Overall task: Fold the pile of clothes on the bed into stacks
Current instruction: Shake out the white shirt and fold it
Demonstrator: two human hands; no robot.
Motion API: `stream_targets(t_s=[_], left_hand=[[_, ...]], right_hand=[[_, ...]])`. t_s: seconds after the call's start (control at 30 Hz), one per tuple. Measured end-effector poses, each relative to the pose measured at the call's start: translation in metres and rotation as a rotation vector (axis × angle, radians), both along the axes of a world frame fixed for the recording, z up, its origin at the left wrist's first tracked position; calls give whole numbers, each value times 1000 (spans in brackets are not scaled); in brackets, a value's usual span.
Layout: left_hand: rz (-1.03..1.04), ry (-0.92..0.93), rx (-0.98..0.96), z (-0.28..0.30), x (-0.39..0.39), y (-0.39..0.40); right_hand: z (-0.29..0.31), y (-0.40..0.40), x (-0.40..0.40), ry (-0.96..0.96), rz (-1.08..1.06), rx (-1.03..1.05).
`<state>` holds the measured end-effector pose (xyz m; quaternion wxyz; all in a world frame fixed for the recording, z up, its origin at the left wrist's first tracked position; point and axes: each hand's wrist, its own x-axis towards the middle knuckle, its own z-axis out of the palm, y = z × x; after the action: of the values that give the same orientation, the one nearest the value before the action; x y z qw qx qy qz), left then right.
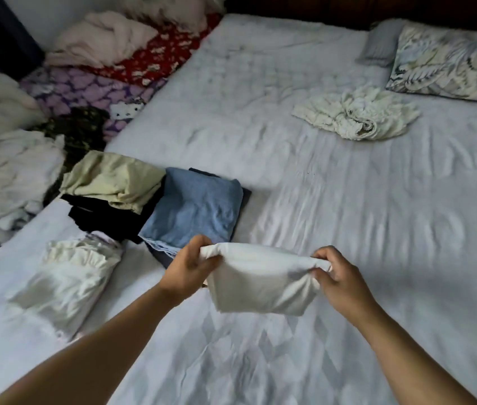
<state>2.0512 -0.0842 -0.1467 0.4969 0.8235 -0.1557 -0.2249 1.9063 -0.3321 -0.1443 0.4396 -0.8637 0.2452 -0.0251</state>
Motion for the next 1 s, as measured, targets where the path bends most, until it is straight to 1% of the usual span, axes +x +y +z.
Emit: stream_targets(t_s=[0.13, 0.2, 0.3, 0.4, 0.47, 0.53, 0.67, 0.73, 0.8, 0.9, 1.0], left_hand=[[239, -158, -13, 46, -34, 33], [372, -206, -12, 65, -50, 50], [531, -288, 75, 88, -70, 77], [534, -357, 224, 92, -77, 122], [502, -332, 296, 87, -75, 158], [495, -279, 314, 83, -69, 194], [497, -215, 285, 75, -41, 257], [515, -192, 293, 66, -18, 289], [568, -163, 295, 54, 6, 319], [691, -75, 221, 36, 36, 350], [812, -35, 165, 20, 62, 367]], right_hand=[[47, 44, 0, -111, -13, 61], [66, 72, 0, -183, -9, 73], [83, 115, 1, -282, -41, 92], [84, 162, 4, -330, 29, 49], [75, 192, 11, -341, 93, -2], [64, 223, 21, -325, 130, -15], [49, 280, 57, -250, 182, 76], [43, 308, 86, -175, 206, 124], [42, 336, 119, -61, 288, 161], [38, 372, 174, 67, 452, 91], [28, 400, 229, 82, 518, 10]])
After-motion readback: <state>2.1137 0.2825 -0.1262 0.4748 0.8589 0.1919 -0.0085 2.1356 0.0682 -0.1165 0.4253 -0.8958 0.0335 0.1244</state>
